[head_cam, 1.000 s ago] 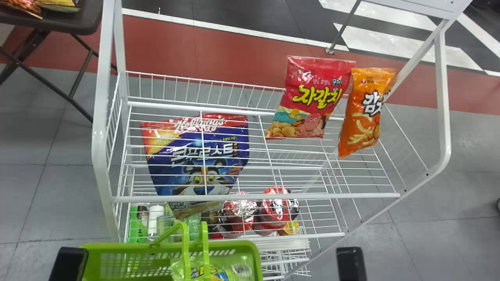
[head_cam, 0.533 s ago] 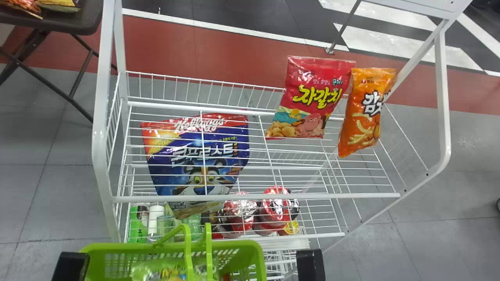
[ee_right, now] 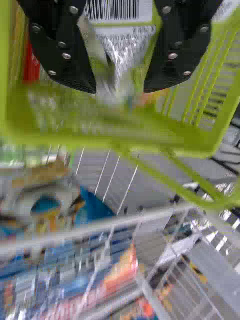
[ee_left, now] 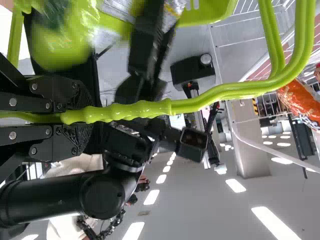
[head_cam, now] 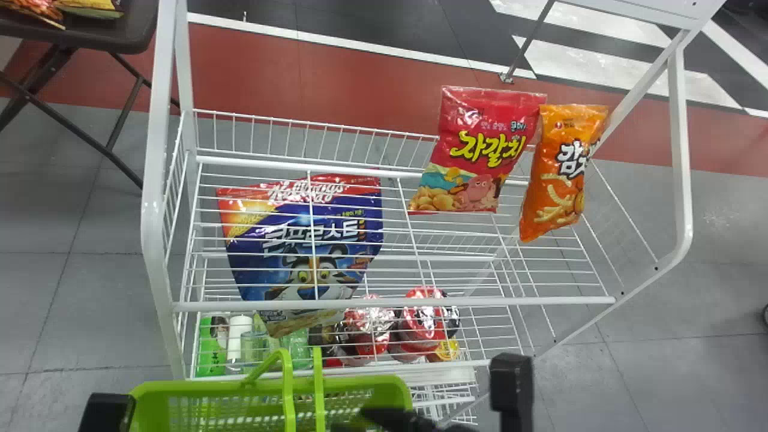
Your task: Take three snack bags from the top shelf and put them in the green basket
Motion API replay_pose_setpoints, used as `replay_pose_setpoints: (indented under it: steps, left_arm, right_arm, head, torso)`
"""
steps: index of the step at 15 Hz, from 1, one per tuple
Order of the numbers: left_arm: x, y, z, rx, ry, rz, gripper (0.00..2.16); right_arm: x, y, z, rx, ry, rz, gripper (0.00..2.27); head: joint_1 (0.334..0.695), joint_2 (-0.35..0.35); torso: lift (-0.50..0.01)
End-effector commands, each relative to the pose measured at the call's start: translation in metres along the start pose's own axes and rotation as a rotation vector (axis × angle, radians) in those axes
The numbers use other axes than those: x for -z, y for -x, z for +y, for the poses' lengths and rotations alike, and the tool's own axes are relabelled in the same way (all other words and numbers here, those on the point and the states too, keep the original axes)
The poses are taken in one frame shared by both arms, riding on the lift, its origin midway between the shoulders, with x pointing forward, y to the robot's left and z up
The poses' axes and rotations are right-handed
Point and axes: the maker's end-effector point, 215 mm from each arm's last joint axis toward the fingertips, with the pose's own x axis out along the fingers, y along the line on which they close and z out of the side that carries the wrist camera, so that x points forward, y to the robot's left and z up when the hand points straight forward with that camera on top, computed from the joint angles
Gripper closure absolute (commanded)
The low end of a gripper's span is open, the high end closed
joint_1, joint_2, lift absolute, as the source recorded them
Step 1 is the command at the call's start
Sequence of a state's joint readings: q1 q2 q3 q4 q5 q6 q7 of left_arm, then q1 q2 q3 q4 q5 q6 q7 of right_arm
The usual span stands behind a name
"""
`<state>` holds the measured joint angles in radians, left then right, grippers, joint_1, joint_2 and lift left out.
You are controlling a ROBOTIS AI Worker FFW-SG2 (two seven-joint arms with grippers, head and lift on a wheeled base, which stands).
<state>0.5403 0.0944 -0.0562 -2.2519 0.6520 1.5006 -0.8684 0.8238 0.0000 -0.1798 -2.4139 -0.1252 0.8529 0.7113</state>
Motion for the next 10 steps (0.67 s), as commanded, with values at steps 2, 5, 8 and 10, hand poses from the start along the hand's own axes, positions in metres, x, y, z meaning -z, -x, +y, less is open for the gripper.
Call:
replay_pose_setpoints:
  steps: [2,5,8,10]
  left_arm:
    - [0.0,0.0,0.0,0.0,-0.001,0.0,1.77]
    - [0.001,0.0,0.0,-0.001,-0.001,0.002,1.77]
    - [0.001,0.0,0.0,-0.001,-0.003,0.005,1.77]
    - [0.002,0.0,0.0,0.001,0.0,0.005,1.77]
  right_arm:
    - [-0.071,0.025,-0.017,0.043,0.159,-0.224,0.06]
    - [-0.165,0.073,-0.02,0.157,0.438,-0.572,0.06]
    - [-0.227,0.11,-0.054,0.352,0.529,-0.78,0.06]
    - [-0.253,0.119,-0.098,0.455,0.51,-0.804,0.06]
  head:
    - [0.695,-0.35]
    - [0.695,-0.35]
    - [0.695,-0.35]
    - [0.695,-0.35]
  torso:
    - [-0.044]
    - [-0.044]
    - [-0.044]
    - [-0.044]
